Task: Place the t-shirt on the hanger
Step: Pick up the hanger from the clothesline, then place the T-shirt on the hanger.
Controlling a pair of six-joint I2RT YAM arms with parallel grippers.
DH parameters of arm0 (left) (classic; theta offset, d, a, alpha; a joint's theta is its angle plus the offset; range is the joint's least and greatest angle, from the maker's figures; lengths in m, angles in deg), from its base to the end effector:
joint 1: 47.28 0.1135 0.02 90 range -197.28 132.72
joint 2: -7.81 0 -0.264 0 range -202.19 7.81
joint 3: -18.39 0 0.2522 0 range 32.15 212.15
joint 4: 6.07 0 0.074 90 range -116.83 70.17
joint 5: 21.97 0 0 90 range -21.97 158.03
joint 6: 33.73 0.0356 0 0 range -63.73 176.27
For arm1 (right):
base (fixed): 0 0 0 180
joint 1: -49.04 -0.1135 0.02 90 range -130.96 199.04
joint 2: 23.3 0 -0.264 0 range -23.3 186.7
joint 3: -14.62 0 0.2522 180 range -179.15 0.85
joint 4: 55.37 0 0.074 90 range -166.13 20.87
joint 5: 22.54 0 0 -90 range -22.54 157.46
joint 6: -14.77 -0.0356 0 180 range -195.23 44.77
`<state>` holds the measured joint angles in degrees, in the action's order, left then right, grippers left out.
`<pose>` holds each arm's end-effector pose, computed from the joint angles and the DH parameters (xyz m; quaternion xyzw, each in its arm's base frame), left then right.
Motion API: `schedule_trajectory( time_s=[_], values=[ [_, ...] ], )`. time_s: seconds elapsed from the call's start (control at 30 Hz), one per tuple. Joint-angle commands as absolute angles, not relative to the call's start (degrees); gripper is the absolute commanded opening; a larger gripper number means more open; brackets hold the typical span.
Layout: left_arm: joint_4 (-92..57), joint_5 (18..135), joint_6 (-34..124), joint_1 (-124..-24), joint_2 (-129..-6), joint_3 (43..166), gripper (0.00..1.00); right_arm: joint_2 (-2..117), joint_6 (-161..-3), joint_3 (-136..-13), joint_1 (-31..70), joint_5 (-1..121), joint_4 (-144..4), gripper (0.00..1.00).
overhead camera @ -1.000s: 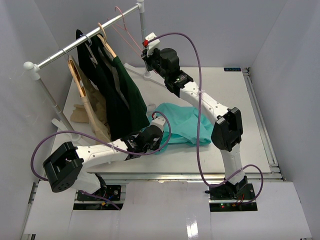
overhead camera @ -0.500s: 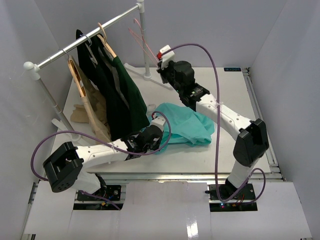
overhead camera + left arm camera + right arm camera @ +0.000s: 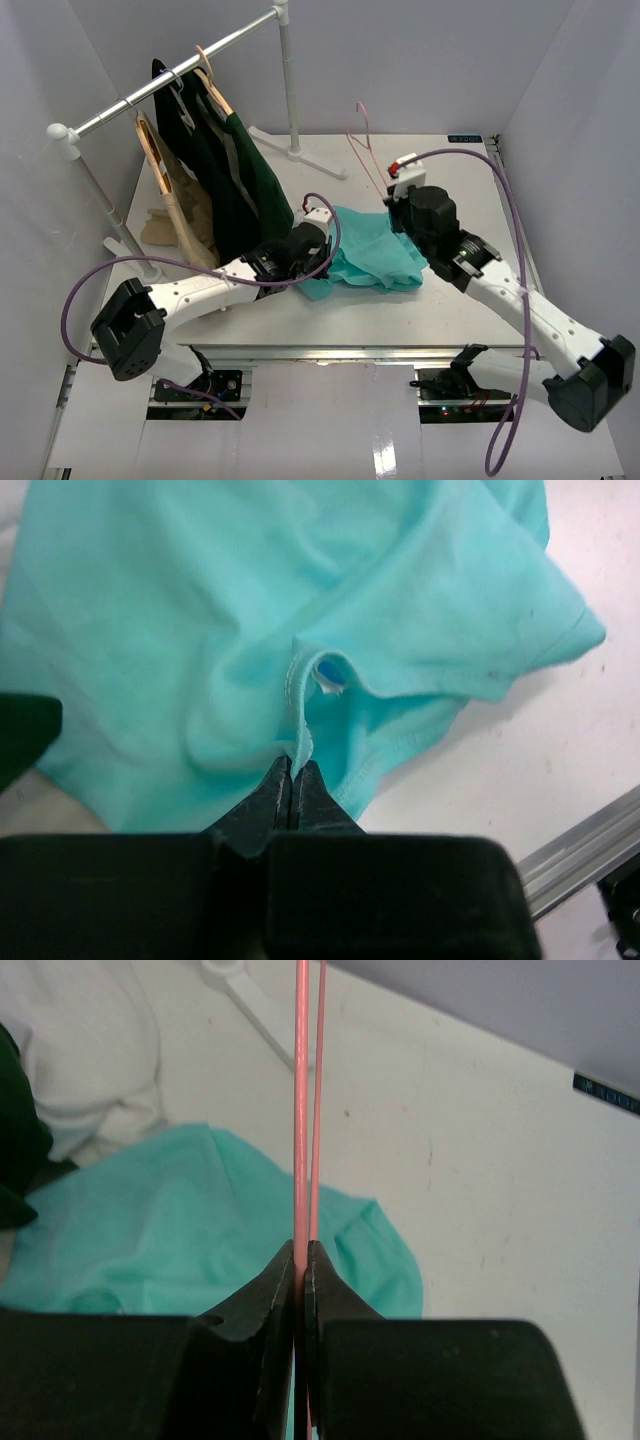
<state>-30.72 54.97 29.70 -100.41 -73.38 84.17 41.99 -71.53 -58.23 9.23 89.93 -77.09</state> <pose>0.1900 -0.2399 0.2374 0.1602 0.8876 -0.1896 0.3880 0.2110 0.1581 0.3604 -0.1756 0.7630 0.0407 0.6207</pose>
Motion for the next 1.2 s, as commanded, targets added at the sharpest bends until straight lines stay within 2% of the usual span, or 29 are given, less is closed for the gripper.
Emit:
schedule_trajectory(
  time_s=[0.0, 0.2, 0.33, 0.5, 0.97, 1.17],
  values=[
    [-34.5, 59.1, 27.7, -96.9, -77.0, 91.3, 0.0, 30.8, -80.9, -50.1, 9.3, 89.3, -89.5, 0.08],
    [-36.7, 59.7, 28.3, -93.7, -81.3, 98.0, 0.0, 19.0, -83.2, -41.9, 9.3, 81.7, -93.7, 0.08],
    [-38.8, 59.8, 28.3, -92.1, -84.7, 101.5, 0.0, 11.6, -85.0, -42.8, 9.2, 83.6, -99.0, 0.08],
    [-39.9, 60.8, 28.4, -90.3, -87.8, 104.5, 0.0, 5.9, -85.0, -45.8, 9.3, 78.5, -102.8, 0.08],
    [-41.5, 61.5, 28.4, -87.9, -89.1, 108.0, 0.0, 2.2, -85.9, -46.3, 9.2, 65.9, -105.8, 0.08],
    [-42.1, 62.5, 28.4, -86.5, -89.3, 108.9, 0.0, -0.4, -87.1, -46.1, 9.3, 66.7, -107.1, 0.08]
  ],
)
